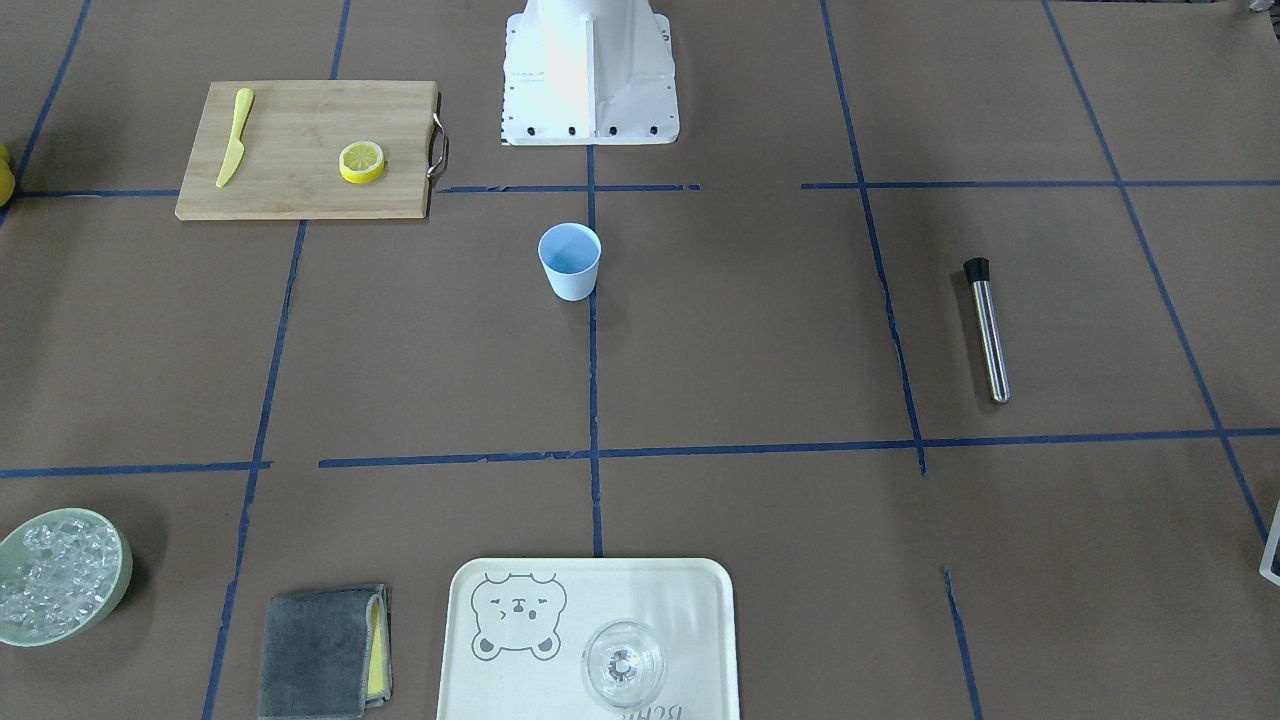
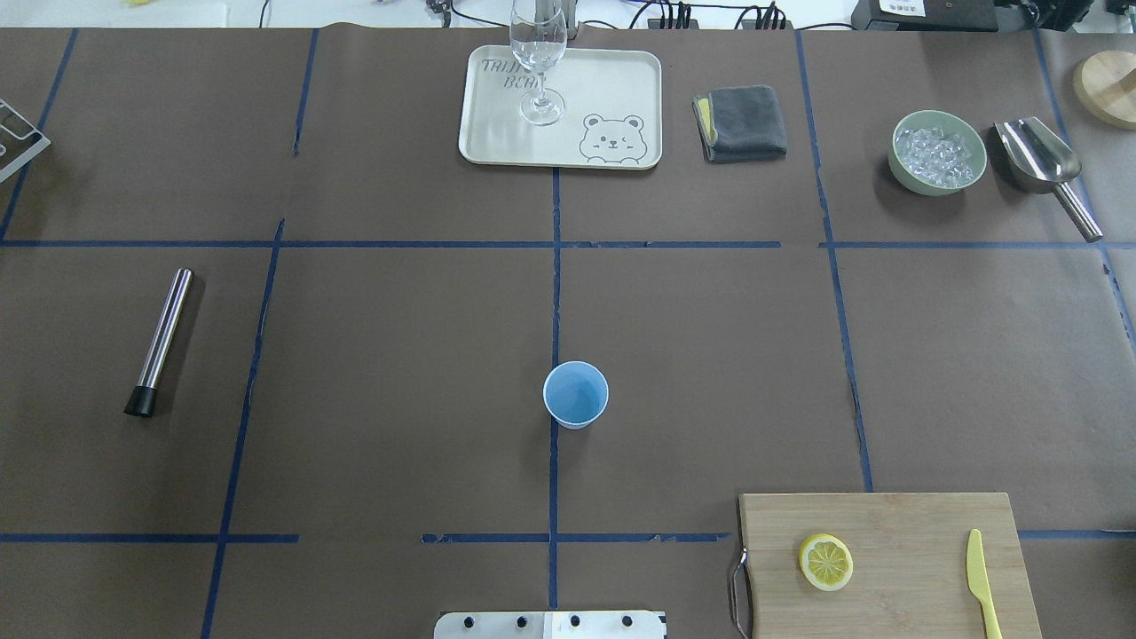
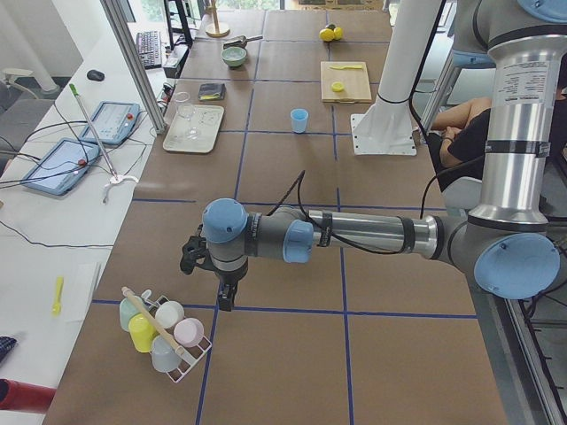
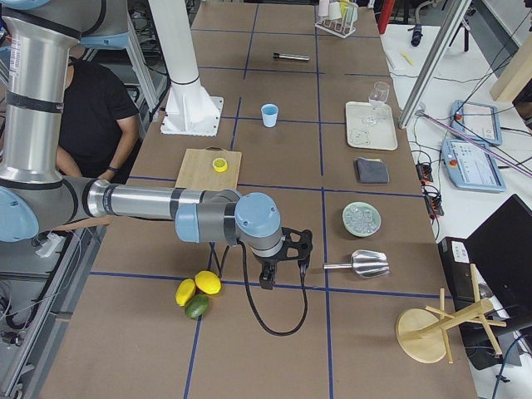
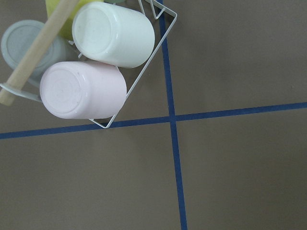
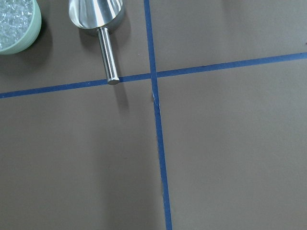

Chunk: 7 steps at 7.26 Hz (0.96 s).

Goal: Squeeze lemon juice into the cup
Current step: 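Move the right gripper toward the lemon slices on the wooden board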

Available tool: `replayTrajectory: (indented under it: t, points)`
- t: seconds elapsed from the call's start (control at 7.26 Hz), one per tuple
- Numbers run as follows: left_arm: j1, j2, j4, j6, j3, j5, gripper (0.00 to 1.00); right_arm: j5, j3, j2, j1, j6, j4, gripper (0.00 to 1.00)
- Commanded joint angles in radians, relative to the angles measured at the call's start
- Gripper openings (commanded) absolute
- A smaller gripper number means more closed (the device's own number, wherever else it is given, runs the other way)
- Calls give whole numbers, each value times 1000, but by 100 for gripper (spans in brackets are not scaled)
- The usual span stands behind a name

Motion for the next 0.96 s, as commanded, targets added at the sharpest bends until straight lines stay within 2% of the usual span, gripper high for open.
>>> replayTrajectory:
  t: [0.0, 0.41, 0.55, 0.69, 0.83]
  points:
    - [0, 0, -2, 0, 0, 0, 100, 0, 1, 0, -1, 2, 0, 100]
    - [0, -2, -2, -2, -12, 0, 100, 6, 67, 55, -39, 13, -3, 100]
    - [0, -2, -2, -2, -16, 0, 100, 32, 15, 51, -56, 10, 3, 100]
    - [0, -5, -2, -2, -19, -2, 100, 139, 1, 52, -73, 14, 16, 100]
    - [0, -5, -2, -2, -26, -2, 100, 153, 11, 64, -125, 27, 22, 100]
